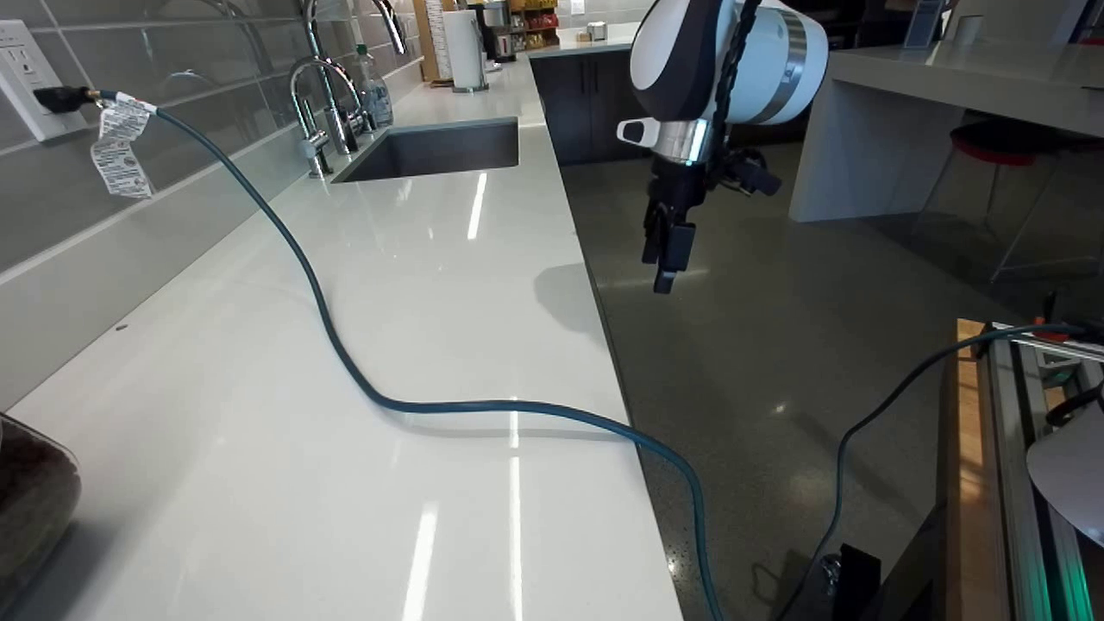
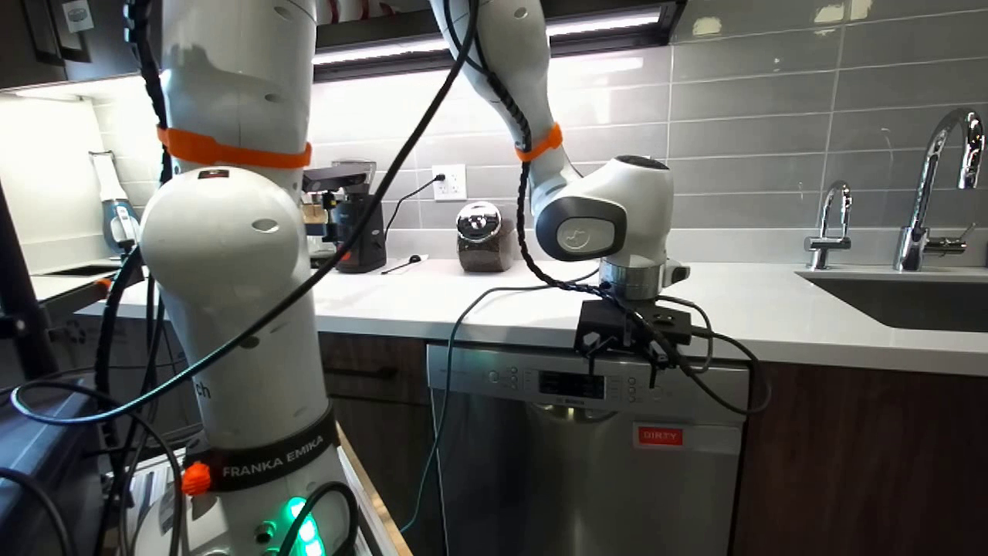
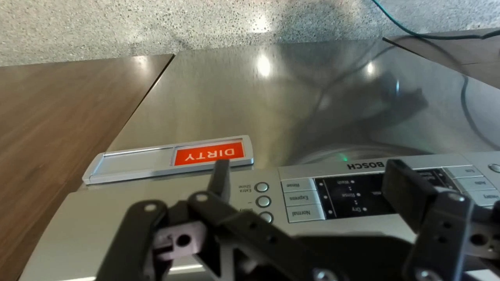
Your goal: Press a button on the right side of the oven
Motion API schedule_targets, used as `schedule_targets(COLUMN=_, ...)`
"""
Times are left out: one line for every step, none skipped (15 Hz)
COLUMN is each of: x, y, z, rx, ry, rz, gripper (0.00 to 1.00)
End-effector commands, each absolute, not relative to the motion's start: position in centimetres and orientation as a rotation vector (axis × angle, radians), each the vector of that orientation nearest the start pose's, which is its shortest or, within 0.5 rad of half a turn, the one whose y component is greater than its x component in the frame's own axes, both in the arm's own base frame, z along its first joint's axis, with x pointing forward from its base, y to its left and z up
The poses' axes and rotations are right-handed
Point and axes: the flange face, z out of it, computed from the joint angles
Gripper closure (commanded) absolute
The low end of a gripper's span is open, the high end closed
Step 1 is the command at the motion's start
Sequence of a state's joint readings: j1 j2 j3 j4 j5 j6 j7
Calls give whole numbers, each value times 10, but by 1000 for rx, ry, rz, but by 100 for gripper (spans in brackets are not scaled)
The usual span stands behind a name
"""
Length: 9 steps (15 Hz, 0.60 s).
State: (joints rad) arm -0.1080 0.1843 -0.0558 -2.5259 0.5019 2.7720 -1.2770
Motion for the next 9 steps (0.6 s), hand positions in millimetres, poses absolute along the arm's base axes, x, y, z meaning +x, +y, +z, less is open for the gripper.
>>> schedule_targets(x=462, y=-101, z=196, rx=-2868, ry=-990, rz=-287, gripper=26)
schedule_targets(x=464, y=-102, z=194, rx=-2866, ry=-992, rz=-293, gripper=32)
schedule_targets(x=465, y=-103, z=192, rx=-2864, ry=-994, rz=-298, gripper=42)
schedule_targets(x=466, y=-104, z=191, rx=-2861, ry=-996, rz=-303, gripper=50)
schedule_targets(x=467, y=-105, z=189, rx=-2858, ry=-996, rz=-307, gripper=57)
schedule_targets(x=468, y=-106, z=188, rx=-2856, ry=-998, rz=-312, gripper=65)
schedule_targets(x=469, y=-107, z=187, rx=-2852, ry=-1001, rz=-316, gripper=72)
schedule_targets(x=470, y=-108, z=186, rx=-2850, ry=-1001, rz=-321, gripper=81)
schedule_targets(x=471, y=-108, z=185, rx=-2847, ry=-1003, rz=-326, gripper=87)
